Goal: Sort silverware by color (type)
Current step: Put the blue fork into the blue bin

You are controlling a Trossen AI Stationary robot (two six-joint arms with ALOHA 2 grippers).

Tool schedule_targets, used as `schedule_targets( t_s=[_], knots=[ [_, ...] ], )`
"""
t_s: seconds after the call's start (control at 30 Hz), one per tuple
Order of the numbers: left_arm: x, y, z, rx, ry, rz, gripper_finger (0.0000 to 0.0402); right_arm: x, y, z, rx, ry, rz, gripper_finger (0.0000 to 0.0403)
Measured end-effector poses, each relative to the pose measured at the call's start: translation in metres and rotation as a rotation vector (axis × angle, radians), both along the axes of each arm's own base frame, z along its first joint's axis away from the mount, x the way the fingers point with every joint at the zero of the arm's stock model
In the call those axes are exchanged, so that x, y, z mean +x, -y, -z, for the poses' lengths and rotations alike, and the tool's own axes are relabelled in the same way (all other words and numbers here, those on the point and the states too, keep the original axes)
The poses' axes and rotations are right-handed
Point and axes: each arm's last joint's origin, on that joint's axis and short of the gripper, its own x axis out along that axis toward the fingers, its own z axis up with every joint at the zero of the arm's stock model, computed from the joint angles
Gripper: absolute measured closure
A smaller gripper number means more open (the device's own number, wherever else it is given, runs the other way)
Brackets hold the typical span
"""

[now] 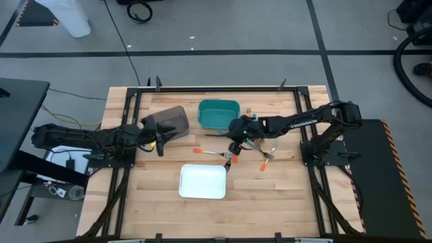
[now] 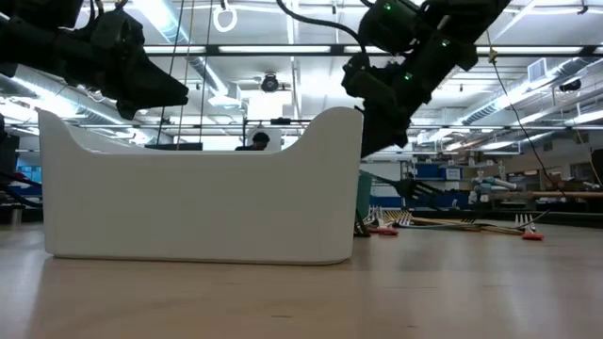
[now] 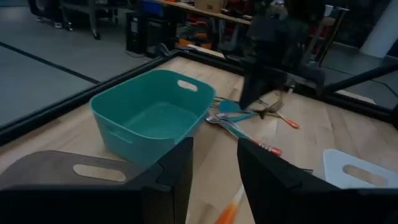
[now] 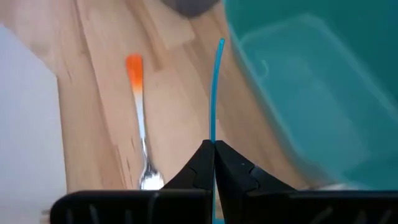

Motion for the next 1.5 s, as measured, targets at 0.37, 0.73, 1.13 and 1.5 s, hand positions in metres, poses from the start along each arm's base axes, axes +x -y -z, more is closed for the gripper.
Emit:
schedule_targets(
  t_s=[0.37, 0.73, 1.13, 1.5],
  knots=[
    [0.0, 0.001, 0.004, -0.033, -0.033, 0.036, 0.0267, 0.017, 0.013, -0.036, -0.072, 0.087, -0.056, 0.0388],
    [-0.003, 0.002, -0.01, -0.05, -0.148, 0.049, 0.0267, 0.021, 0.024, -0.049, -0.108, 0.115, -0.064, 0.0388],
    [-0.003, 0.002, -0.012, -0.024, -0.161, 0.05, 0.0267, 0.041, 0.031, -0.06, -0.14, 0.101, -0.11, 0.0388],
    [0.002, 0.003, 0.001, -0.017, -0.118, 0.057, 0.0267, 0.068, 0.051, -0.072, -0.194, 0.098, -0.124, 0.0388]
  ],
)
